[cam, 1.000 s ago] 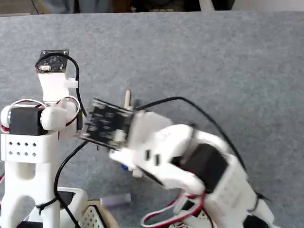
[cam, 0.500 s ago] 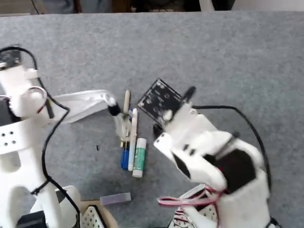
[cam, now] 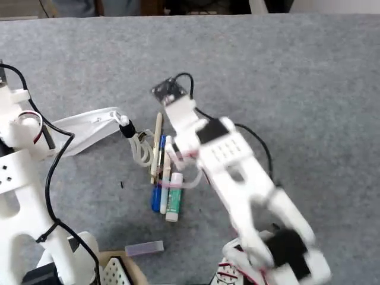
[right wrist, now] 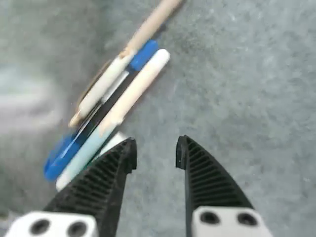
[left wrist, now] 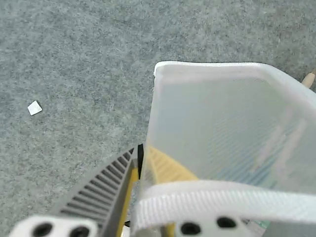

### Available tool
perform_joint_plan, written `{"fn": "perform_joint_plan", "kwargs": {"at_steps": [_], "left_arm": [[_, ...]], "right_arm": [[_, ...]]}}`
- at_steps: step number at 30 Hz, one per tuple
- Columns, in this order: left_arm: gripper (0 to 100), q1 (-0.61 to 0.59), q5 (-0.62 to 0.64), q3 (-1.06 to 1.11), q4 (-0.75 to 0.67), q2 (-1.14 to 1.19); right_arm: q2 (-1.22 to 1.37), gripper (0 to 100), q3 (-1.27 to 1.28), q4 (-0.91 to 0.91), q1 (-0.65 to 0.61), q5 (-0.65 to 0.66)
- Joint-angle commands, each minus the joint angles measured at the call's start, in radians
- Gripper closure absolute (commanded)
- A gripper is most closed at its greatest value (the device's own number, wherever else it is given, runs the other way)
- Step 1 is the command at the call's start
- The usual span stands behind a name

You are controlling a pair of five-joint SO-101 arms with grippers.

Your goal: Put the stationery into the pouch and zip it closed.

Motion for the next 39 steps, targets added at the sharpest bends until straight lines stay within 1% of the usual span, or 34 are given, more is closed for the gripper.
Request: {"fn": "perform_joint_plan", "kwargs": {"at_steps": [1, 4, 7, 11, 15, 20, 23, 27, 31, 39], "left_arm": [[97, -0.022, -0.009, 0.005, -0.009, 0.002], [97, -0.022, -0.009, 0.005, -0.009, 0.002], [97, -0.022, -0.009, 0.005, -0.009, 0.003], [97, -0.022, -0.009, 0.005, -0.009, 0.008], [97, -0.022, -0.006, 0.005, -0.011, 0.008], [97, -0.022, -0.006, 0.005, -0.011, 0.008], [97, -0.022, -0.006, 0.005, -0.011, 0.008], [97, -0.022, -0.008, 0.005, -0.011, 0.006], [97, -0.022, -0.008, 0.005, -0.011, 0.006], [97, -0.022, -0.009, 0.005, -0.011, 0.000]], "right_arm": [[0.275, 85.3, -0.214, -0.020, 0.026, -0.077], [0.458, 85.3, -0.371, 0.017, 0.037, -0.097], [0.587, 85.3, -0.539, 0.107, 0.034, -0.097], [0.676, 85.3, -0.748, 0.213, 0.032, -0.097], [0.731, 85.4, -0.869, 0.247, 0.032, -0.097], [0.800, 85.4, -0.931, 0.247, 0.012, -0.100], [0.837, 85.4, -0.943, 0.249, -0.008, -0.155], [0.865, 85.5, -0.935, 0.250, -0.034, -0.183], [0.868, 85.5, -0.943, 0.290, -0.061, -0.204], [0.872, 85.5, -0.928, 0.324, -0.049, -0.204]]}}
